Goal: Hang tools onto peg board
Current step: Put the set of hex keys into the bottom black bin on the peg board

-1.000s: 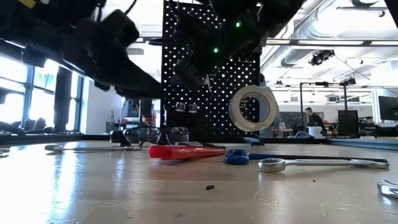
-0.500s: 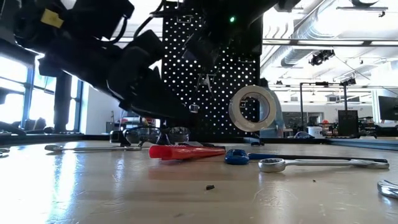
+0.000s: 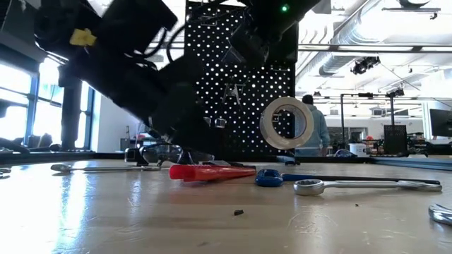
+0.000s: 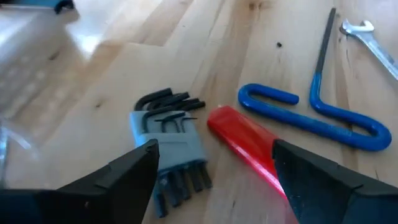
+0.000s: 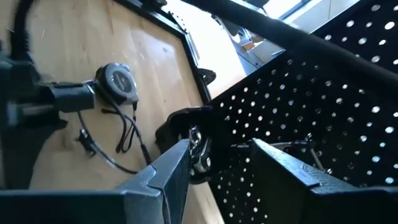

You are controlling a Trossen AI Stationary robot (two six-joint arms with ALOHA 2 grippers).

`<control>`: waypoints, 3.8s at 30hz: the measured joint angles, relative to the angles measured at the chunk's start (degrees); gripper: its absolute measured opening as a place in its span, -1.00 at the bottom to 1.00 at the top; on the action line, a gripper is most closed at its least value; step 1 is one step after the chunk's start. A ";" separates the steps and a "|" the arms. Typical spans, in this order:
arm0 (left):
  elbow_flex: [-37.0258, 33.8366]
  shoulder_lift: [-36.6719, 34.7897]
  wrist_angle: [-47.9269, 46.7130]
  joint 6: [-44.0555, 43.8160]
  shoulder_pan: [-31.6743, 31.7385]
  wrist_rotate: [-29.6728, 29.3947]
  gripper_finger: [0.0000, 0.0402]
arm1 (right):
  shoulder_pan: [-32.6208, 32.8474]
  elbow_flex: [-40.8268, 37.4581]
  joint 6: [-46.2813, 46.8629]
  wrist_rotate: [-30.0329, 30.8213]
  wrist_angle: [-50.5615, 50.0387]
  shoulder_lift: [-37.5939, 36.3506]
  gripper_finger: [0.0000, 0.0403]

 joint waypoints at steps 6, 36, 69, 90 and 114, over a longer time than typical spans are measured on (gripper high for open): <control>0.27 3.37 0.78 -3.57 2.35 0.90 0.52 | 1.00 0.00 2.38 0.13 -2.53 0.00 -0.19; 0.01 0.87 -8.19 -0.39 2.53 10.74 -0.80 | 6.54 0.00 19.90 -0.30 -16.95 0.09 -0.19; -0.20 -17.95 -25.38 5.27 1.65 10.76 -0.38 | 2.01 -16.20 32.37 -18.56 -1.09 0.74 -0.19; -0.06 -5.60 -17.21 6.03 5.69 14.16 0.29 | 2.06 -16.20 31.76 -18.86 -0.04 0.74 -0.19; 0.05 -2.67 -12.20 10.11 8.22 24.54 -0.77 | -3.90 -23.12 39.21 -34.11 12.02 0.74 -0.19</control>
